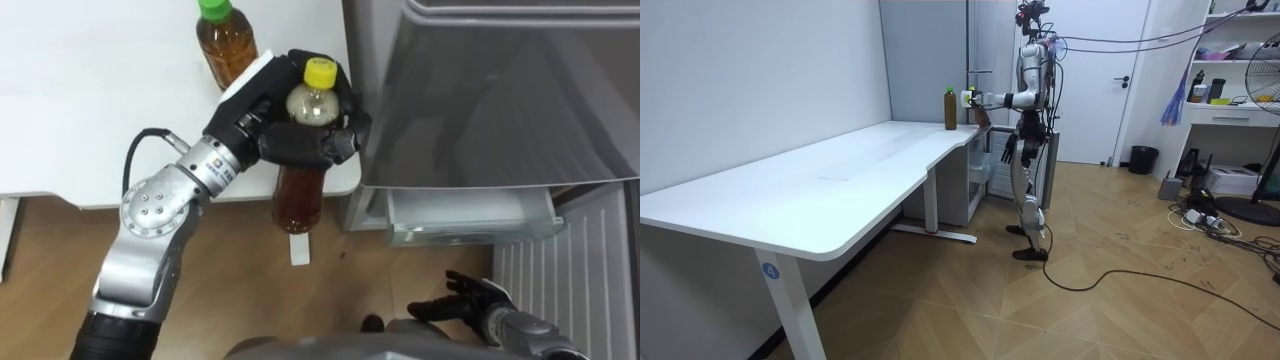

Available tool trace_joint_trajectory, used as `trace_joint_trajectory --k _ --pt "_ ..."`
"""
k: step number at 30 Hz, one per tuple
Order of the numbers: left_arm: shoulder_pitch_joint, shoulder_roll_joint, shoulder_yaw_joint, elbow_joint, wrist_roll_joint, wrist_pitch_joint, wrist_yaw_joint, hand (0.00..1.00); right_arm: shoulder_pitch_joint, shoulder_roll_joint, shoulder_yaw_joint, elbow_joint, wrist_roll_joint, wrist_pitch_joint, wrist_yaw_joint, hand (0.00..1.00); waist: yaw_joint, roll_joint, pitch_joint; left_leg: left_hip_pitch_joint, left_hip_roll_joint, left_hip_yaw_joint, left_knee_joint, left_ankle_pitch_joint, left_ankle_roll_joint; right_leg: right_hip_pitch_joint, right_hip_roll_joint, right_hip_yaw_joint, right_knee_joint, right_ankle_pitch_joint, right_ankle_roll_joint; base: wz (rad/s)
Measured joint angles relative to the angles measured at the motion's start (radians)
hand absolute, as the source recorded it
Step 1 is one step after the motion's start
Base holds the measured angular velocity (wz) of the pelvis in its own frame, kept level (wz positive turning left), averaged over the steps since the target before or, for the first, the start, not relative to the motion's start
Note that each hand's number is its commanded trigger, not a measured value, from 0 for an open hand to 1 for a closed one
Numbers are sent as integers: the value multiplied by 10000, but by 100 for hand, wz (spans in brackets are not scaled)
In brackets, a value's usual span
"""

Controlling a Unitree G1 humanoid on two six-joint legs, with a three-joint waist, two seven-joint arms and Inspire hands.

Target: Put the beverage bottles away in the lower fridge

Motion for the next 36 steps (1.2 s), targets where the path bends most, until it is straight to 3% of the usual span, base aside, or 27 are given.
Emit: trace_joint_trajectory --k 3,10,17,19,22,30,36 --pt "0 10 -82 -122 -1198 199 -21 100 -76 -10 33 45 3 21 -16 0 -5 40 -16 -113 7 105 59 0 0 -175 -29 -53 110 0 0 0" --pt "-1 -3 -787 -137 -3392 225 -289 100 -52 0 314 -143 22 24 26 0 -53 158 -11 2 29 129 52 -1 1 -24 -10 33 110 5 -8 0" --pt "7 13 -1130 304 -3432 388 -943 100 -6 13 883 -1042 -137 260 460 0 46 281 6 -38 25 339 69 1 4 -164 -7 144 144 12 -22 -8" --pt "10 9 -1126 435 -3443 518 -1226 100 -4 83 1001 -1403 -367 344 627 0 46 188 66 1 21 394 54 1 4 -169 -3 201 154 11 -21 -7" --pt "12 4 -1147 451 -3443 548 -1562 100 -10 91 1087 -1888 -497 431 937 0 105 41 92 1 15 522 46 1 4 -326 -14 300 279 6 -15 -8" --pt "9 30 -1144 1186 -3441 565 -2184 100 174 106 1179 -3604 -967 643 1738 0 241 -202 42 51 29 673 47 1 5 -310 -14 335 300 4 -12 -2" --pt "9 154 -1098 1678 -3421 554 -2157 100 594 91 1546 -5855 -1153 641 2698 0 314 -210 41 40 38 684 85 0 5 -311 -11 368 311 10 -21 0"
